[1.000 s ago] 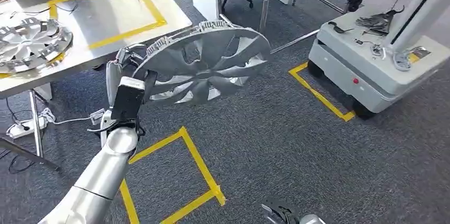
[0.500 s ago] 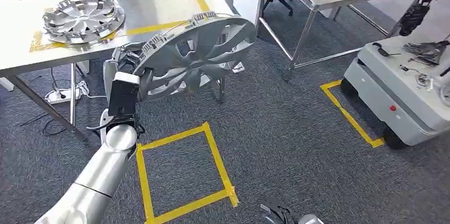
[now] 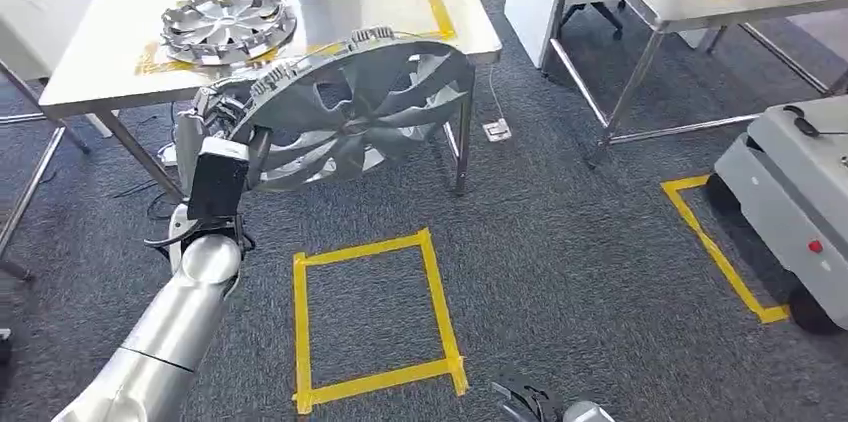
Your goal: Take the parts from the cabinet and place them on the table.
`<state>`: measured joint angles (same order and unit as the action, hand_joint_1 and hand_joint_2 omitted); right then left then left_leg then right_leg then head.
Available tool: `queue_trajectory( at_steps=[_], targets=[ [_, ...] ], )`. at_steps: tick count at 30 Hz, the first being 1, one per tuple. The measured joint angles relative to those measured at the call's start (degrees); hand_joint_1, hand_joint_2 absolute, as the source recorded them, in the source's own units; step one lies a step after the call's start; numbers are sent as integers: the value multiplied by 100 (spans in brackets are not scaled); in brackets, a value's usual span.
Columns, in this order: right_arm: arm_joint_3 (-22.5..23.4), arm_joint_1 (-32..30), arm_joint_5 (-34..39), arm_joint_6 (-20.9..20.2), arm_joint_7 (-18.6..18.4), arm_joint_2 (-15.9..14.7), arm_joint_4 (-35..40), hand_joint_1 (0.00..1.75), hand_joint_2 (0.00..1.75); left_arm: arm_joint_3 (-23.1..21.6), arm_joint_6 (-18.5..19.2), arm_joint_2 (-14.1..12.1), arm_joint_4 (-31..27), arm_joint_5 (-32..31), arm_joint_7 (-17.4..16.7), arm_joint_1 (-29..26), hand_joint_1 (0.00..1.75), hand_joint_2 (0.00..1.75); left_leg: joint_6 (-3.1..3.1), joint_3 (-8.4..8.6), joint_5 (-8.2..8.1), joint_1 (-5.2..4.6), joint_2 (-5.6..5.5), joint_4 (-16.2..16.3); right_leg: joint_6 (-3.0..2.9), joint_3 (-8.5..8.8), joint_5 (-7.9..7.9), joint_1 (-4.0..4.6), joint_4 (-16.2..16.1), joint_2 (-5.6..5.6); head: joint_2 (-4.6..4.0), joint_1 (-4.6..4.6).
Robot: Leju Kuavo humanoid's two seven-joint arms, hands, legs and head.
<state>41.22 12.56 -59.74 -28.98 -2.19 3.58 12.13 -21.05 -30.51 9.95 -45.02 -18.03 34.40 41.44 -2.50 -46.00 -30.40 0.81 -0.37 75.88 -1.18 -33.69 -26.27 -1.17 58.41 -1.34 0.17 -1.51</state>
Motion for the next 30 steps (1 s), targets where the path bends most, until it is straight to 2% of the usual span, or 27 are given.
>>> queue_trajectory(
  at_steps=[1, 2, 3, 4, 5, 6, 7, 8, 9, 10, 15, 16, 18, 19, 20, 21, 22, 23, 24, 25, 26, 28, 29, 30],
  targets=[
    [0, 5, 0, 0, 2, 0, 0, 0, 0, 0, 15, 6, 44, -4, 0, -15, 175, 175, -10, 61, 101, 12, 12, -84, 7, 2, -5, -4, 5, -49, 0, -2],
    [0, 11, 0, 0, 4, 0, 0, 0, 0, -2, 35, 15, 74, -11, 2, -25, 175, 175, -15, 231, 279, 21, 25, -372, 24, 3, -17, -9, 17, -88, 0, -2],
    [0, 16, 11, 0, 20, 0, 0, 0, 0, -2, 46, 42, 114, -18, 2, -24, 175, 175, -11, 533, 522, 25, 66, -903, 55, 4, -37, -21, 47, -137, 0, 0],
    [2, 17, 46, 0, 64, 0, 0, 0, 0, -2, 52, 78, 140, -42, 15, -19, 175, 175, -7, 791, 664, 27, 115, -1350, 97, 3, -66, -24, 84, -140, 0, -2],
    [11, 21, 66, 2, 90, -2, 0, 0, 0, -2, 54, 87, 164, -55, 24, -5, 175, 175, 3, 946, 521, -7, 144, -1495, 147, -35, -98, 13, 108, -171, 0, -2],
    [46, 40, 98, 2, 113, -15, 4, 0, 0, -7, 63, 142, 194, -59, 41, -10, 175, 175, 106, 901, 544, 11, 110, -1532, 172, -48, -113, 29, 150, -186, 0, 15],
    [63, 49, 105, 0, 131, -20, 4, 0, 0, -7, 98, 151, 223, -59, 39, -25, 175, 175, 134, 901, 555, 32, 110, -1548, 163, -47, -127, 45, 149, -187, 0, 20],
    [79, 47, 105, 2, 138, -24, 4, 0, 0, -7, 129, 166, 264, -57, 39, -28, 175, 175, 137, 900, 550, 25, 109, -1542, 18, -41, -112, 56, 128, -184, 0, 22],
    [94, 41, 105, 0, 155, -24, 4, 0, 0, -7, 161, 192, 299, -57, 39, -28, 175, 175, 141, 897, 549, 21, 103, -1543, -38, -41, -90, 63, 123, -184, 0, 20],
    [101, 40, 107, -2, 168, -24, 4, 0, 0, -7, 188, 223, 332, -50, 35, -26, 175, 175, 148, 892, 550, 14, 100, -1542, -33, -29, -80, 62, 104, -184, 0, 20],
    [146, 21, 114, -15, 197, -26, 4, 0, 0, -7, 258, 284, 463, 7, -37, 9, 175, 175, 203, 883, 542, 4, 110, -1539, 50, -4, -29, 60, 26, -175, 0, 22],
    [151, 12, 114, -15, 199, -26, 4, 0, 0, -7, 284, 291, 468, 15, -53, 11, 175, 175, 203, 882, 542, -1, 112, -1538, 80, -3, -23, 57, 20, -175, 0, 22],
    [162, -8, 129, -15, 201, -26, 4, 0, 0, -7, 267, 302, 483, 13, -100, 21, 175, 175, 226, 875, 541, -13, 115, -1534, 198, -2, -24, 43, 9, -175, 0, 20],
    [177, -21, 140, -15, 201, -22, 2, 0, 0, -7, 251, 306, 485, -4, -118, 33, 175, 175, 277, 861, 513, -71, 119, -1503, 288, 9, -14, 22, -29, -186, 0, 20],
    [192, -30, 146, -15, 203, -22, 2, 0, 0, -7, 238, 306, 485, -20, -125, 46, 175, 175, 311, 862, 508, -68, 119, -1508, 326, 14, -17, 8, -30, -185, 0, 20],
    [199, -34, 153, -15, 203, -20, 2, 0, 0, -7, 231, 306, 485, -39, -131, 64, 175, 175, 323, 863, 509, -76, 114, -1516, 340, 15, -19, 4, -32, -186, 0, 20],
    [201, -38, 153, -15, 205, -17, 2, 0, 0, -7, 223, 306, 485, -61, -133, 79, 175, 175, 382, 809, 466, -70, 108, -1591, 379, 39, 43, -6, 64, -189, 0, 20],
    [206, -47, 157, -15, 208, -15, 2, 0, 0, -7, 218, 306, 485, -66, -136, 81, 175, 175, 437, 859, 397, -62, 101, -1633, 404, 46, 91, -20, 108, -188, 0, 20],
    [225, -56, 160, -15, 216, -17, 2, 0, 0, -9, 214, 326, 461, -83, -142, 86, 175, 175, 477, 1069, 409, -50, 63, -1680, 408, 7, 60, -36, 145, -187, 0, 22],
    [232, -56, 162, -15, 221, -20, 4, 0, 0, -9, 201, 330, 454, -101, -144, 112, 175, 175, 500, 1112, 413, -35, 62, -1722, 396, -38, -14, -53, 266, -58, 0, 33],
    [236, -50, 164, -15, 227, -22, 2, 0, 0, -9, 197, 345, 454, -105, -151, 148, 175, 175, 514, 1142, 406, -26, 57, -1724, 374, -175, -162, -62, 516, 39, 0, 22],
    [243, -76, 164, -15, 225, -22, 2, 0, 0, -9, 179, 411, 452, -103, -168, 181, 175, 175, 509, 1184, 382, -21, 24, -1722, 377, -704, -506, -60, 1377, 124, 0, 31],
    [245, -103, 164, -17, 221, -22, 2, 0, 0, -9, 179, 420, 452, -103, -170, 174, 175, 175, 493, 1208, 368, -20, -2, -1714, 403, -932, -574, -60, 1701, 133, 0, 31],
    [247, -126, 162, -17, 219, -22, 2, 0, 0, -9, 179, 424, 456, -103, -184, 162, 175, 175, 458, 1245, 355, -10, -15, -1711, 421, -1060, -519, -76, 1789, 133, 0, 33]
  ],
)
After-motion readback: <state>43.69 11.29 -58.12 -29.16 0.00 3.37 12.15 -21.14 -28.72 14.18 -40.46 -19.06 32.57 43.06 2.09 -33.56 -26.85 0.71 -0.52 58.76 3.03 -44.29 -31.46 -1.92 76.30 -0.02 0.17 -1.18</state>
